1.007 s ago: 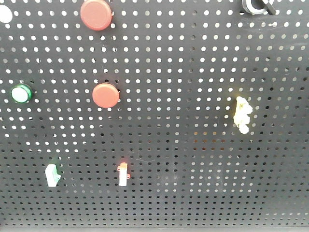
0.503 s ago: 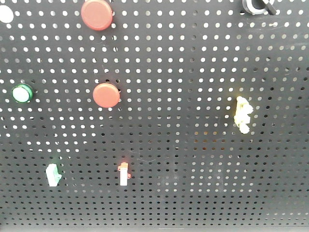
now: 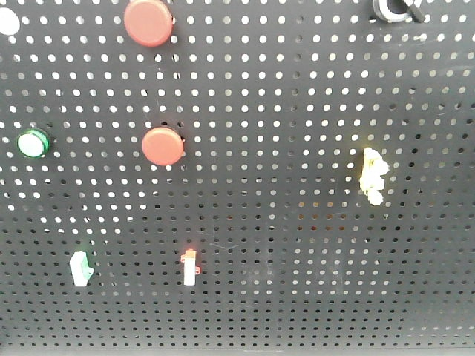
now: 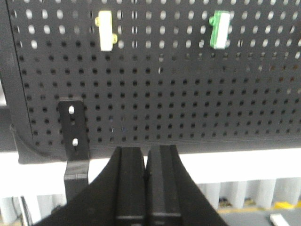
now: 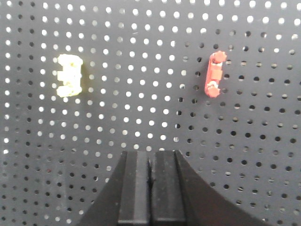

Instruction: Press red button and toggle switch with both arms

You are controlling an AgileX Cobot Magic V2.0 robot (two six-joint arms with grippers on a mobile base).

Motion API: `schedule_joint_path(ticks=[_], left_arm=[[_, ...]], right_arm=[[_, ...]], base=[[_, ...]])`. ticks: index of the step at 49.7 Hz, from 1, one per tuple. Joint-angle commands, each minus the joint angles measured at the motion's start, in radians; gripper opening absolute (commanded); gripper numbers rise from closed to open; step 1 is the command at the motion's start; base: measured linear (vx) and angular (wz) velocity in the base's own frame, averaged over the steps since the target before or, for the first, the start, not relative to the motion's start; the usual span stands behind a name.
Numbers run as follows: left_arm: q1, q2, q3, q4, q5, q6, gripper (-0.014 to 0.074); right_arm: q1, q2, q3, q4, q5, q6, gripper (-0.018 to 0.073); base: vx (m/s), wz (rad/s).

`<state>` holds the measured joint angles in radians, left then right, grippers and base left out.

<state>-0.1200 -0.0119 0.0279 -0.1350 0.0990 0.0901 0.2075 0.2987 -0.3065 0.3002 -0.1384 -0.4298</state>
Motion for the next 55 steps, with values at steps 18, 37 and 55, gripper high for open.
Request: schedule_joint_path(ticks=[18, 37, 55], left_arm=[[-0.002, -0.007, 0.034, 0.010, -0.066, -0.027, 0.0002], [-0.002, -0.007, 0.034, 0.010, -0.066, -0.027, 0.0002], [-0.002, -0.007, 0.034, 0.010, -0.066, -0.027, 0.0002]], right_arm=[[-0.002, 0.013, -0.029, -0.003, -0.080, -0.007, -0.0003], [-0.002, 0.013, -0.029, -0.003, -0.080, -0.007, -0.0003], [-0.030, -0.054, 0.135, -0.231, -0.008, 0.313, -0.0003]], base=[[0.00, 0.00], [0.00, 0.00], [0.00, 0.00]])
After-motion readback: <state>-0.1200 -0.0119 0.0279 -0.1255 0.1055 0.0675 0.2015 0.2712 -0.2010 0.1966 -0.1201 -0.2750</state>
